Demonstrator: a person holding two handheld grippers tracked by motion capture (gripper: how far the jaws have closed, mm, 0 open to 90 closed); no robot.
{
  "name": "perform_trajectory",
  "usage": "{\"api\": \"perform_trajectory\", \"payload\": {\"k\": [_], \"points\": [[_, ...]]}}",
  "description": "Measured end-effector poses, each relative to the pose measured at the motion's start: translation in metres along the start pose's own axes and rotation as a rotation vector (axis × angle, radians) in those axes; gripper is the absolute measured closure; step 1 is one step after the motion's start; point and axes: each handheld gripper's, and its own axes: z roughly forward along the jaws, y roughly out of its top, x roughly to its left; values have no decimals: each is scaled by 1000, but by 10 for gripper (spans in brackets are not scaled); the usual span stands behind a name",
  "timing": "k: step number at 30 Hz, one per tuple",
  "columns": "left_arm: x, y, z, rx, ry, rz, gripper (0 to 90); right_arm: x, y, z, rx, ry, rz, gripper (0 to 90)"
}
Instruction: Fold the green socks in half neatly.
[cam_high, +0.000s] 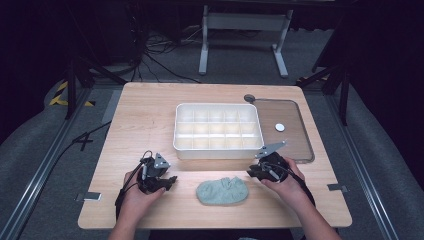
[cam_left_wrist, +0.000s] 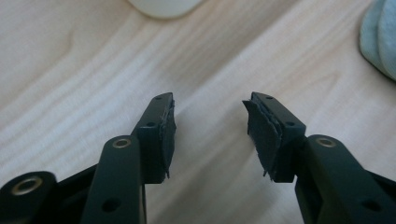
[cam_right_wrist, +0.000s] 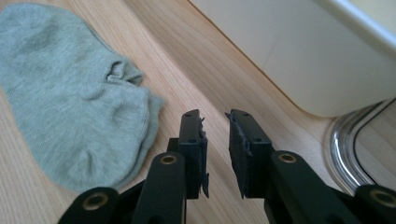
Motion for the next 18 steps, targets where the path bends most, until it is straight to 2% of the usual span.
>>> {"api": "perform_trajectory", "payload": {"k": [2,4,7,9,11,15,18], "points": [[-1,3,-5,10,-13,-18,508,-2,-2,-3,0,0,9,758],[0,6,-10,27,-64,-48,537,-3,-3,-5,-2,5,12,758],[1,9,-13,34,-80,-60,574,-2,-3,-7,-10,15,13,755],[2,13,-17,55,-121,-99,568,0,-3,-8,-5,16,3,755],[1,14,-17,68,-132,-94,564,2,-3,-8,-1,25,6,754],[-7,22,-21,97,-110,-54,574,7,-3,-10,7,26,-8,754],[-16,30,-23,86,-129,-40,557,11,-3,-12,4,34,-17,764]]}}
